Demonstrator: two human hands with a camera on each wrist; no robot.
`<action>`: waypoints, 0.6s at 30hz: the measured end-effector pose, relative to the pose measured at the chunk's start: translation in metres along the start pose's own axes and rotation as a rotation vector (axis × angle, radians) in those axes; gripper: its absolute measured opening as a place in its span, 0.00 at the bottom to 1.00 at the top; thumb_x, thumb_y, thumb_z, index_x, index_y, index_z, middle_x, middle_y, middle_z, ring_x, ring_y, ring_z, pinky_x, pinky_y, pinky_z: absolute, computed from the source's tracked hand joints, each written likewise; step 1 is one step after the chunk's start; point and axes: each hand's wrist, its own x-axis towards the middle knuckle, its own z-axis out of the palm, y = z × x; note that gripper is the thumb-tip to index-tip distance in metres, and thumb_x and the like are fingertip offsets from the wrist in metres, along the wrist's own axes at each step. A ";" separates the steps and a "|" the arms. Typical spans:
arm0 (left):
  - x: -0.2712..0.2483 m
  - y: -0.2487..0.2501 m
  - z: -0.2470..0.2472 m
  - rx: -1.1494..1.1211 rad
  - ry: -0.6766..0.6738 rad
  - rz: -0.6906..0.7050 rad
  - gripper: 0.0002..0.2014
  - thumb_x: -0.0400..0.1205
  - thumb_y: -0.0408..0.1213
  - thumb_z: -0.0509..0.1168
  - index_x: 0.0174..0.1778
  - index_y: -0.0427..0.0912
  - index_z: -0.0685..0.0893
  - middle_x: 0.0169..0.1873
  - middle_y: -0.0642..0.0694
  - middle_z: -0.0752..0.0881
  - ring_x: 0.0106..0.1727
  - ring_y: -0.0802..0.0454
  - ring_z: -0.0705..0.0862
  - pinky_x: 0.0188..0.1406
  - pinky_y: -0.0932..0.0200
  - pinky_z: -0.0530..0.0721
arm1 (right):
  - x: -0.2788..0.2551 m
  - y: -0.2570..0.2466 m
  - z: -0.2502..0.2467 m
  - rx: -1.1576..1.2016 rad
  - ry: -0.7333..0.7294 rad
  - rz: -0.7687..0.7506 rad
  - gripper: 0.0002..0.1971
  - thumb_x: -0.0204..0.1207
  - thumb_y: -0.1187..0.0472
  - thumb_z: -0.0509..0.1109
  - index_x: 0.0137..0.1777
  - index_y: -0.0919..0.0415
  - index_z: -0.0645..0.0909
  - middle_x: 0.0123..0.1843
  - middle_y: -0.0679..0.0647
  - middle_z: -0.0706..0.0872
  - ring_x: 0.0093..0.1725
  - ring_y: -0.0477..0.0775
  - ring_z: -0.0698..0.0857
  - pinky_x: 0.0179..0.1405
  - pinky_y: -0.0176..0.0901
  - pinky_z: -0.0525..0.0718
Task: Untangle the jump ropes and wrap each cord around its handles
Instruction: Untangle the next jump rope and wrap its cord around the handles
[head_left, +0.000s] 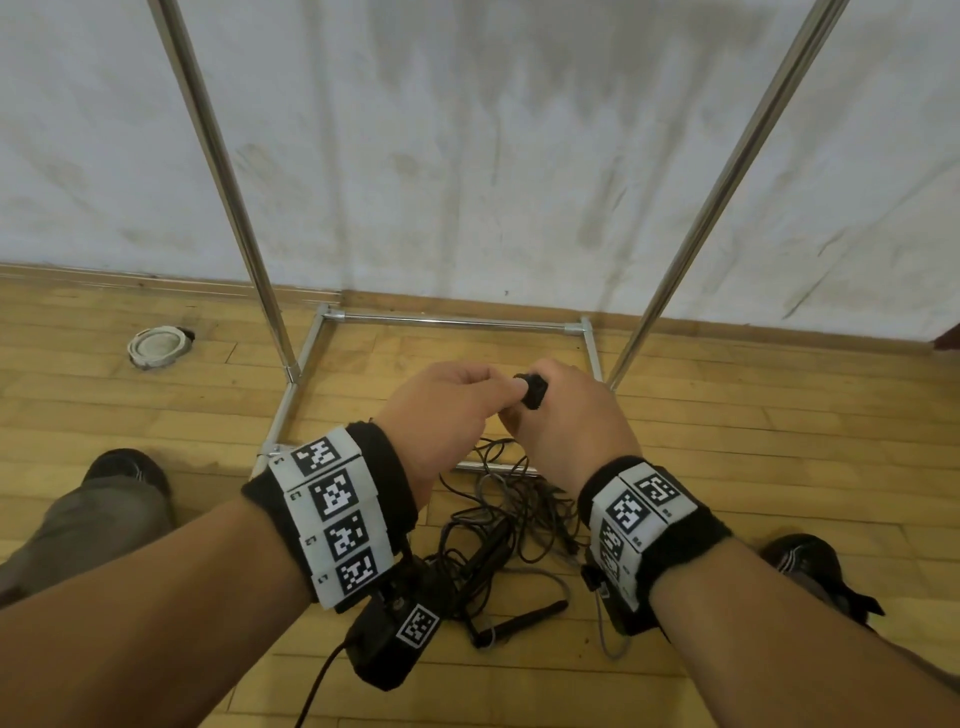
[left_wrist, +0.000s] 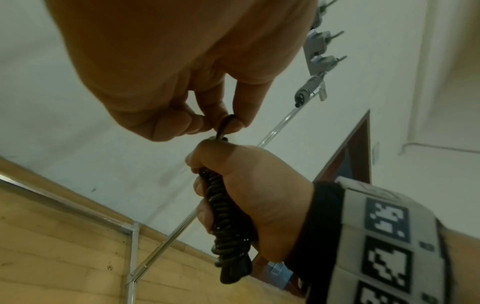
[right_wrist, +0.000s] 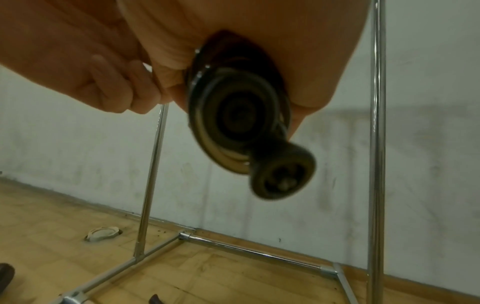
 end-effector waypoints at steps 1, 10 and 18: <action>-0.001 0.001 0.002 0.025 0.010 -0.005 0.19 0.88 0.43 0.70 0.29 0.53 0.89 0.27 0.63 0.83 0.34 0.64 0.79 0.45 0.54 0.73 | 0.002 0.002 0.000 -0.011 -0.011 -0.005 0.11 0.78 0.43 0.69 0.39 0.44 0.72 0.35 0.44 0.82 0.33 0.43 0.80 0.27 0.39 0.73; -0.003 0.006 0.000 0.053 -0.026 -0.008 0.16 0.88 0.41 0.70 0.32 0.51 0.88 0.36 0.49 0.81 0.39 0.55 0.76 0.42 0.55 0.76 | 0.012 0.018 -0.015 -0.040 -0.120 -0.117 0.08 0.80 0.48 0.68 0.40 0.46 0.76 0.35 0.46 0.82 0.34 0.47 0.80 0.31 0.44 0.78; 0.010 0.016 -0.026 -0.242 0.027 -0.233 0.13 0.87 0.35 0.69 0.35 0.43 0.83 0.34 0.48 0.78 0.33 0.53 0.73 0.31 0.61 0.73 | 0.004 0.018 -0.016 -0.139 -0.124 -0.323 0.07 0.81 0.46 0.66 0.46 0.45 0.74 0.40 0.43 0.78 0.39 0.43 0.78 0.40 0.51 0.86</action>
